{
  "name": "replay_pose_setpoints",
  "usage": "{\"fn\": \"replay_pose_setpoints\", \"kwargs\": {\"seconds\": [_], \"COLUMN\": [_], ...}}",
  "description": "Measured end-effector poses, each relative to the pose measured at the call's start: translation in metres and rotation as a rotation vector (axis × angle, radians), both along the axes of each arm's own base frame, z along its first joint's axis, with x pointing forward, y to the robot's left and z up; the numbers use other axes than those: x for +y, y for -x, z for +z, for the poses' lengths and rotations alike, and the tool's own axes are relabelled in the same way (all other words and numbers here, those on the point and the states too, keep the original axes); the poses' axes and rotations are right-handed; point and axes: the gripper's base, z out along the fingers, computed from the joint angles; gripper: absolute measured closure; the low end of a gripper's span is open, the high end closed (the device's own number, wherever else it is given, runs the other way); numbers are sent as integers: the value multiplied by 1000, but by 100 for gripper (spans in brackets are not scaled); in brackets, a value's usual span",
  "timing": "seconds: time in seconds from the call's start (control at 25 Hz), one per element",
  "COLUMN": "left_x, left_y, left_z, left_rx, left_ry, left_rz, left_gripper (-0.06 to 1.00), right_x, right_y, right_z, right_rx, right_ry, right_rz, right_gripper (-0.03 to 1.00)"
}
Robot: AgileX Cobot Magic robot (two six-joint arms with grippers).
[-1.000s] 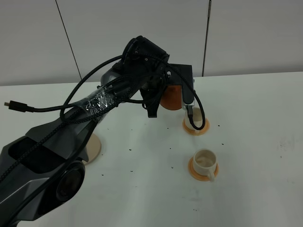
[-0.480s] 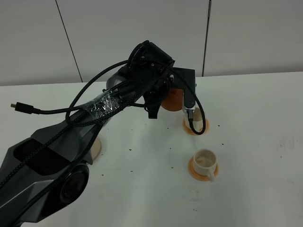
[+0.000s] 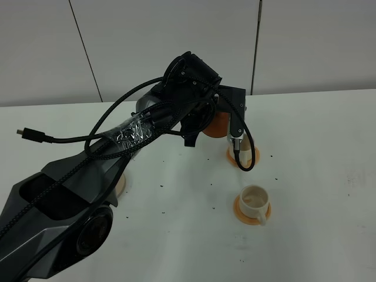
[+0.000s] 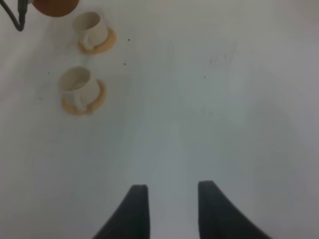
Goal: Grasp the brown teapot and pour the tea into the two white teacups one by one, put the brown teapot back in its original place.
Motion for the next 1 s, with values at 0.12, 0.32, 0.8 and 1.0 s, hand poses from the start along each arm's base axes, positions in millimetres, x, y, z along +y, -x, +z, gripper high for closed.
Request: {"fn": "replay_pose_setpoints", "kwargs": {"seconds": [0.12,0.32,0.8,1.0], "left_x": [0,0,-1,-4], "left_y": [0,0,-2,-2], "left_z": [0,0,2,3], "left_rx": [0,-3,-31,-42], "left_ry": [-13,-25,-63,-68], "left_rz": [-14,-22,-81,-105], "left_gripper": [78,78,78,78], "right_x": [0,0,0,0], "right_y": [0,0,0,0], "right_z": [0,0,0,0], "right_rx": [0,0,0,0], "right_ry": [1,1,1,1], "right_rz": [0,0,0,0], "right_gripper": [73,73,73,73]}}
